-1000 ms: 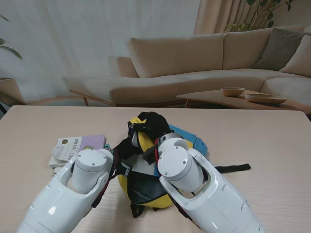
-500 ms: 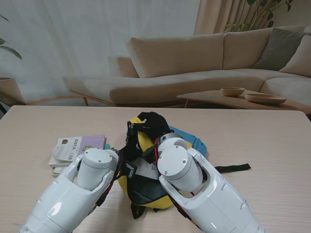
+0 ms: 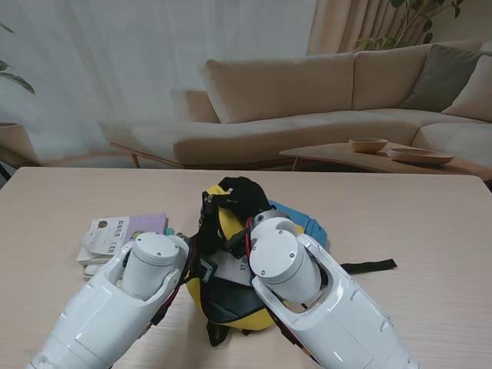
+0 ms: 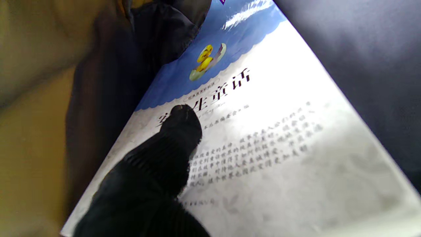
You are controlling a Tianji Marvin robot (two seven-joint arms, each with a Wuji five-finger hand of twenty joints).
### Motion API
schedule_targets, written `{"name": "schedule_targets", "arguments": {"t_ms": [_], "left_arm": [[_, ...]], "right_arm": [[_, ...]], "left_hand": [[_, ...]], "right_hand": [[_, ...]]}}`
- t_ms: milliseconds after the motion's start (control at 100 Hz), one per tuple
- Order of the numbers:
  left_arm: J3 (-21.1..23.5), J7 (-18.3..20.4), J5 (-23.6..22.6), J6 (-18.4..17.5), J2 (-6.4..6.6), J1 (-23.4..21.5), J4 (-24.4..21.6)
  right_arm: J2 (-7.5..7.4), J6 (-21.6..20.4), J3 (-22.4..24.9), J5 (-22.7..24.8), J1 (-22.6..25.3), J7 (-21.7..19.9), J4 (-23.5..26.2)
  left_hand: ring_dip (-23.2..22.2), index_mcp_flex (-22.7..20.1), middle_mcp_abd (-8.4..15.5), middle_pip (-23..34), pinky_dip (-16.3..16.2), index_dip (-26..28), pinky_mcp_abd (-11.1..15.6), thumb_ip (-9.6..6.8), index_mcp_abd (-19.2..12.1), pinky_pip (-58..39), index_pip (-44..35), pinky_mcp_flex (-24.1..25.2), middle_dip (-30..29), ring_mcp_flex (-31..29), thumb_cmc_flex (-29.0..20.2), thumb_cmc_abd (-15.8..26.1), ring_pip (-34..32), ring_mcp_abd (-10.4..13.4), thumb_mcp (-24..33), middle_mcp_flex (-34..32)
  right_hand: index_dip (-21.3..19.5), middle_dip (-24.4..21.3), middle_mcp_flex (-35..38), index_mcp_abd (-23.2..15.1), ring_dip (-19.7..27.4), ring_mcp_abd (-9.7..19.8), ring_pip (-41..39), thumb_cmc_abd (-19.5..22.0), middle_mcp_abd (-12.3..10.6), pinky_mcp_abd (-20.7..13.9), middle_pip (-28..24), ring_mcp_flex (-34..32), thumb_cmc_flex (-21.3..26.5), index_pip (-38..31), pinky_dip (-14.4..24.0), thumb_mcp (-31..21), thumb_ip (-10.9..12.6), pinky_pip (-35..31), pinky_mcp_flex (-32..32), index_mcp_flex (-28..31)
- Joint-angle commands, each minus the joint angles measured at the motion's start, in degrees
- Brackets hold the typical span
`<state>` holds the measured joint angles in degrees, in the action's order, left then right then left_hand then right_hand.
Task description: Pack books into the school bag then zip close the school bag
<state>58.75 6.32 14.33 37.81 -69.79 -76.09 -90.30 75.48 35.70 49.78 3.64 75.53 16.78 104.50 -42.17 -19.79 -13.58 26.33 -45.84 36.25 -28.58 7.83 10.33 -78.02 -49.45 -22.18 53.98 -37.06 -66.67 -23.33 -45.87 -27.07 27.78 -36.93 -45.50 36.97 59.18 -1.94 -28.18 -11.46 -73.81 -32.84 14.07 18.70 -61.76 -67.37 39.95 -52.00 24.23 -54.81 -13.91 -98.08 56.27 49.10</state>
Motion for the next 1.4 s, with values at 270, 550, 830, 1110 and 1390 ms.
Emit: {"name": "schedule_targets", "arguments": {"t_ms": [270, 550, 830, 1110, 1390], "left_arm": [[1.03, 2.08, -1.28, -1.2, 0.59, -0.77, -1.92], [1.93, 2.4, -3.15, -1.34, 1.2, -1.97, -3.88], [3.04, 0.76, -4.71, 1.2, 1.0, -2.96, -5.69], [3.12, -2.17, -7.58, 4.21, 0.25, -2.71, -6.18], [1.26, -0.77, -8.16, 4.15, 0.42, -0.34, -4.11]], "right_arm": [[0.91, -0.09, -0.55, 0.46, -0.9, -0.77, -2.05], [1.32, -0.01, -0.77, -0.08, -1.57, -0.29, -3.48], [1.43, -0.44, -0.8, -0.1, -1.83, 0.03, -3.87], [1.46, -0.86, -0.85, -0.22, -1.79, 0.19, -4.1], [1.44, -1.06, -0.74, -0.33, -1.75, 0.24, -4.25]], "left_hand": [[5.44, 5.11, -0.74, 7.6, 5.47, -4.03, 2.34, -4.72, -0.29, 9.04, 5.24, 7.34, -18.04, 7.14, 12.02, -0.52, 8.78, 1.99, 12.76, 10.9], [11.29, 10.24, -1.32, 0.58, 13.8, -9.03, 3.17, -4.51, 0.97, 20.24, 12.01, 15.91, -24.01, 16.57, 18.03, -2.41, 18.98, 3.45, 13.29, 17.4], [13.21, 11.32, -1.44, -2.23, 16.32, -19.32, 4.55, -4.28, 2.22, 22.08, 26.19, 16.65, -27.08, 19.08, 22.31, -3.46, 21.23, 3.28, 13.33, 22.02], [5.72, 4.37, -0.19, 3.29, 9.36, -7.66, 4.37, -2.14, 0.79, 5.86, 6.14, -1.16, -7.14, 1.56, -2.05, -0.22, 5.26, 1.54, 7.5, 1.2], [-2.08, 2.91, 2.43, 13.52, 5.9, 4.49, 6.63, 0.4, -0.97, -6.77, -5.23, -9.49, -3.94, -5.2, -3.79, -3.01, -6.93, 0.85, 12.96, -3.01]], "right_hand": [[-3.0, 0.36, 1.21, -9.58, 0.91, -1.44, 0.58, 2.29, 1.67, -0.23, -0.18, -2.49, 6.85, -5.5, -0.13, -6.32, 1.05, -3.21, 1.0, 5.3], [-3.03, 0.37, 1.2, -9.61, 0.86, -1.39, 0.49, 2.3, 1.7, -0.04, -0.19, -2.49, 6.81, -5.49, 0.04, -6.34, 1.06, -3.33, 0.99, 5.37], [-3.07, 0.38, 1.22, -9.66, 0.85, -1.45, 0.49, 2.28, 1.69, -0.15, -0.2, -2.51, 6.78, -5.46, 0.11, -6.34, 1.06, -3.29, 0.92, 5.45], [-3.13, 0.38, 1.21, -9.64, 0.85, -1.45, 0.49, 2.25, 1.64, -0.16, -0.2, -2.51, 6.79, -5.45, 0.18, -6.35, 1.06, -3.29, 0.9, 5.42], [-3.09, 0.35, 1.26, -9.58, 0.84, -1.47, 0.5, 2.2, 1.71, -0.15, -0.18, -2.49, 6.78, -5.4, 0.23, -6.34, 1.05, -3.28, 0.93, 5.44]]}}
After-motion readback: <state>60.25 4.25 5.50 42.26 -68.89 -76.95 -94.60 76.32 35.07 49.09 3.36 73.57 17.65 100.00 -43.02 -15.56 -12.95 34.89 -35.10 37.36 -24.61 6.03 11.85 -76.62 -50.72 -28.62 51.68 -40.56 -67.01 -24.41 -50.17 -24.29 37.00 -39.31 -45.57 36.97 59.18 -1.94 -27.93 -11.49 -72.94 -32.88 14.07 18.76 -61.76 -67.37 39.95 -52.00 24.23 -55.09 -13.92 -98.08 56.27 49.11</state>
